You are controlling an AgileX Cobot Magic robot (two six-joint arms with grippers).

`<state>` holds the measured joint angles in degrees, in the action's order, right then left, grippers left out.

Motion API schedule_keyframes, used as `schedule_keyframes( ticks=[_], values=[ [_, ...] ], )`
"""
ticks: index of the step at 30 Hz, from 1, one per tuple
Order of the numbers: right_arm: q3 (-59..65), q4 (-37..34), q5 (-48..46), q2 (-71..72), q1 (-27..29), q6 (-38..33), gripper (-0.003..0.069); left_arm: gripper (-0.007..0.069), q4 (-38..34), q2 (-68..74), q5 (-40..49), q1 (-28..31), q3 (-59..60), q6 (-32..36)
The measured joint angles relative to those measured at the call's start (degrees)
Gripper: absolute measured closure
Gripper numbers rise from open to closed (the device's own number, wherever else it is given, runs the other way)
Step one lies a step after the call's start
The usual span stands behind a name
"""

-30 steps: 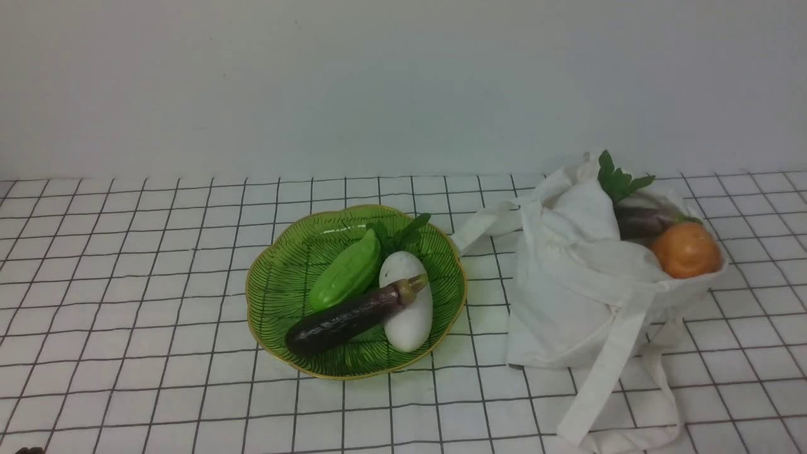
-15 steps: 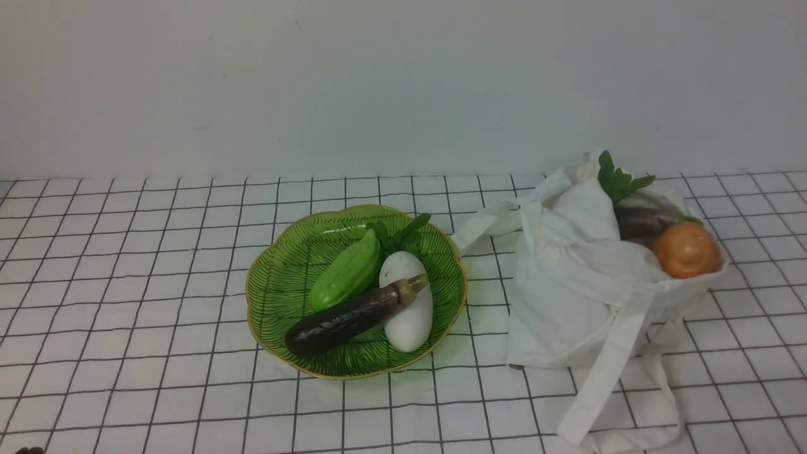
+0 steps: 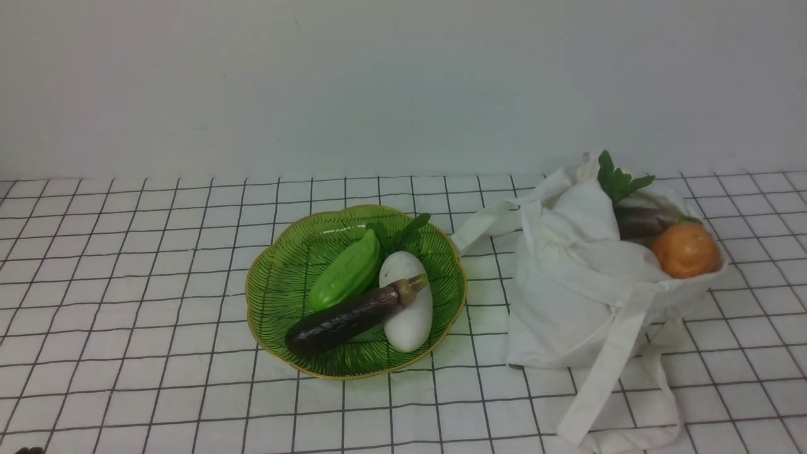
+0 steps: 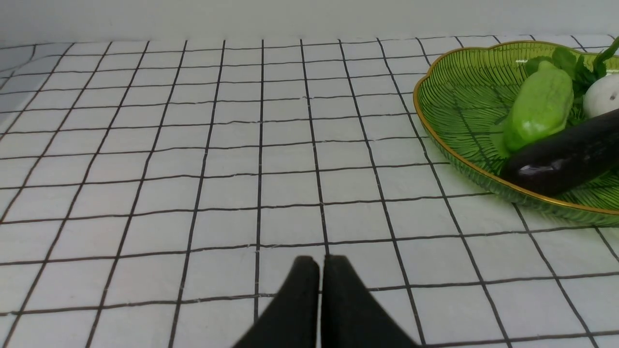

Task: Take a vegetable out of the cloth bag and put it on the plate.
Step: Use the right arm to grab an eggplant from the bag

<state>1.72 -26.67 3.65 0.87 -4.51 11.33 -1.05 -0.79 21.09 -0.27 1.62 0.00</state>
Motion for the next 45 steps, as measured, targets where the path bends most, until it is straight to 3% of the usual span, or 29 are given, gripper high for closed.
schedule_keyframes(
  ticks=[5,8,11,13,14,16,20,29,34,45],
  values=[
    [0.00,-3.33,4.35,0.00,0.00,0.21,0.0673,0.0632,0.00,0.00,0.00,0.00,0.00,0.00],
    [-3.05,-2.48,1.96,-0.18,-0.36,-0.07,0.0673,0.0632,0.00,0.00,0.00,0.00,0.00,0.00],
    [-9.66,0.24,-3.65,-3.12,-0.69,-1.62,0.0673,0.0632,0.00,0.00,0.00,0.00,0.00,0.00],
    [-19.84,5.86,-15.11,-12.06,-0.79,-4.68,0.0673,0.0632,0.00,0.00,0.00,0.00,0.00,0.00],
    [-19.84,5.86,-15.11,-12.06,-0.79,-4.68,0.0673,0.0632,0.00,0.00,0.00,0.00,0.00,0.00],
    [-29.30,10.89,-26.98,-23.56,-0.85,-7.13,0.0673,0.0632,0.00,0.00,0.00,0.00,0.00,0.30],
    [-39.84,16.64,-38.06,-38.49,-0.85,-7.96,0.0673,0.0632,0.00,0.00,0.00,0.00,0.00,0.00],
    [-56.02,19.67,-44.11,-64.16,-0.85,-9.73,0.0617,0.0632,0.00,0.00,0.00,0.00,0.00,0.00],
    [-60.50,20.34,-43.96,-74.85,-0.85,-12.49,0.0500,0.0632,0.00,0.00,0.00,0.00,0.00,0.00],
    [-65.02,21.68,-40.81,-91.88,-0.85,-13.33,0.0085,0.0632,0.00,0.00,0.00,0.00,0.00,0.00]
  ],
)
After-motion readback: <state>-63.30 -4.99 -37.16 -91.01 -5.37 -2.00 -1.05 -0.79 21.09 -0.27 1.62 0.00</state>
